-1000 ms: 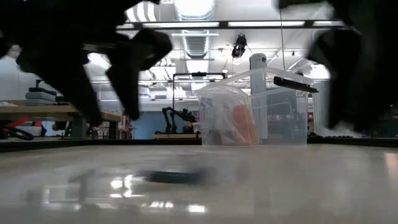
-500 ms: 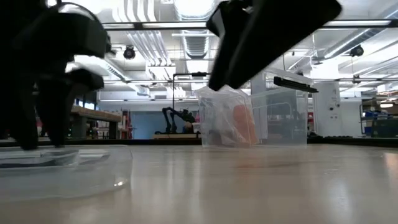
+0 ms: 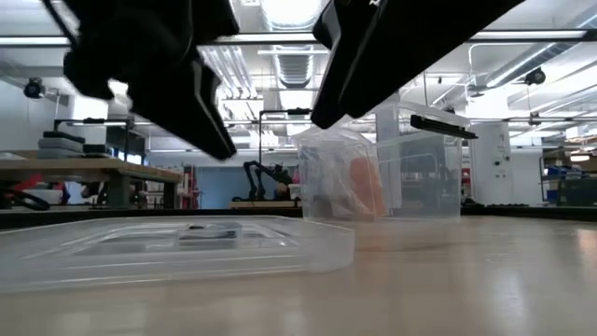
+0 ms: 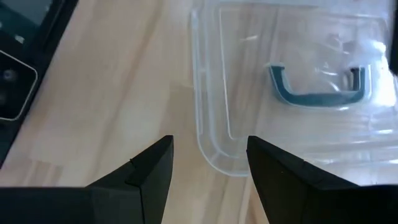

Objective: Roll bandage
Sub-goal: Close the transparent bin on the table

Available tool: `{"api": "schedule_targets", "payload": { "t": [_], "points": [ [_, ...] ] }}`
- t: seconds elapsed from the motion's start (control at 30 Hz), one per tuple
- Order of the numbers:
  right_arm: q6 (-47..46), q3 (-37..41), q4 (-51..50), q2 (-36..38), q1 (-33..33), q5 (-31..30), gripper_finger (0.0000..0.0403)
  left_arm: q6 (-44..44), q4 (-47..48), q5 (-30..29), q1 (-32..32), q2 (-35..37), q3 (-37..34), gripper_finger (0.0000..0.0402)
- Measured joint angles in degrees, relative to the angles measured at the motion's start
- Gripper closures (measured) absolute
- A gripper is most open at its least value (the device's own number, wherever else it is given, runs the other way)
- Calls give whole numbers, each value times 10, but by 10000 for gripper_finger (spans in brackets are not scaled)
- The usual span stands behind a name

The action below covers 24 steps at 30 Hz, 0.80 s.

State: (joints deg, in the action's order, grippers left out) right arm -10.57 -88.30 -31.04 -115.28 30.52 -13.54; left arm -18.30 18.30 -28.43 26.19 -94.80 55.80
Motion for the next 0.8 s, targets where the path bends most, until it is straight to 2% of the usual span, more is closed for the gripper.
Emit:
{"api": "schedule_targets", "payload": {
  "t": [0.13,0.23,0.33,0.5,0.6,0.7,0.8],
  "points": [
    [8,5,21,-4,-1,-15,204,-29,119,-1,5,8,50,262],
    [15,5,73,-24,-2,-20,204,-87,201,-2,12,12,55,269],
    [26,2,114,-59,-1,-10,204,-151,242,-1,27,17,45,278],
    [-4,-14,106,-111,-1,-15,207,-203,239,5,64,28,32,287],
    [-21,-25,110,-125,-2,-23,225,-222,223,-5,81,34,32,288],
    [-21,-26,110,-128,-1,-25,261,-227,194,-14,92,36,33,288],
    [-26,-23,105,-128,-2,-36,315,-226,178,-16,95,37,33,288]
  ]
}}
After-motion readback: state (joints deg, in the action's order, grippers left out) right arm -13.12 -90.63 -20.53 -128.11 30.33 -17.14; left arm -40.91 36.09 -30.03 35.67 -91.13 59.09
